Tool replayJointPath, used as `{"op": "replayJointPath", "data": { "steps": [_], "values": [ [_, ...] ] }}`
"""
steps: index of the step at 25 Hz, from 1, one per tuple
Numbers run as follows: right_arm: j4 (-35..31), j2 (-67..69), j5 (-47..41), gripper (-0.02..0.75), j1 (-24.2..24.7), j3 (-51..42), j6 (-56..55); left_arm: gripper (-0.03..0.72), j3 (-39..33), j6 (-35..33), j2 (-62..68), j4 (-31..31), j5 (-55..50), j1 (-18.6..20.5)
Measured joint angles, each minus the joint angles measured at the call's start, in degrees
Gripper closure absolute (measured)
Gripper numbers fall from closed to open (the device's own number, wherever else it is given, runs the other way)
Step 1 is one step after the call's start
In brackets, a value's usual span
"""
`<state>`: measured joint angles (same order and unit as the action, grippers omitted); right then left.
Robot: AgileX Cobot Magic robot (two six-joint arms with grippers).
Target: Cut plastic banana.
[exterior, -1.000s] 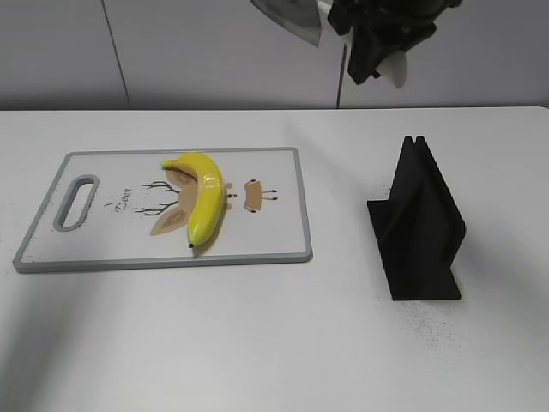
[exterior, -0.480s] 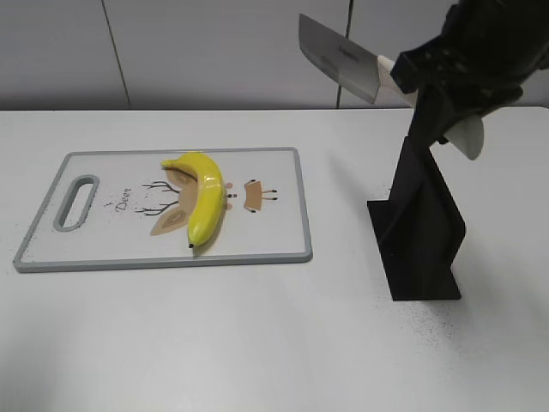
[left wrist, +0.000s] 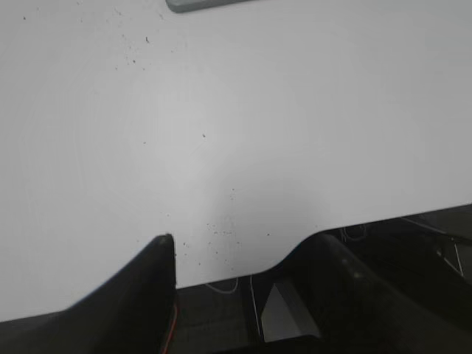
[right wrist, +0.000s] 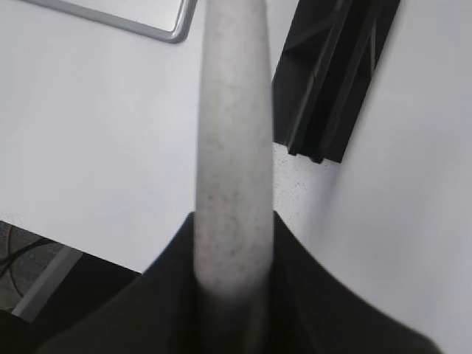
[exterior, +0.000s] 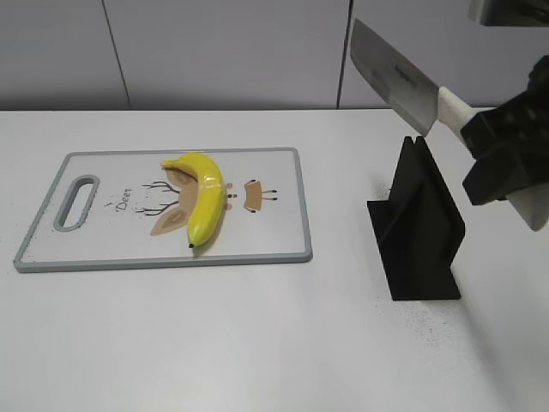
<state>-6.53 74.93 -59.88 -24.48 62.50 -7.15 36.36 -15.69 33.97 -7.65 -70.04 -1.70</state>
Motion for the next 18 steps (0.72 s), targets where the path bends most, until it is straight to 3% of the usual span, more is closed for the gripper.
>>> {"op": "replayJointPath", "data": {
  "steps": [11,18],
  "values": [
    [-0.1,-11.2,4.0,0.577,0.0,-12.3,-5.7,0.121,-3.6,0.9,-24.7,-0.5,-0.1,0.0],
    [-0.1,-16.7,5.2,0.577,0.0,-17.9,-10.4,0.122,-3.8,0.9,-33.9,-0.5,-0.2,0.0]
  ]
}}
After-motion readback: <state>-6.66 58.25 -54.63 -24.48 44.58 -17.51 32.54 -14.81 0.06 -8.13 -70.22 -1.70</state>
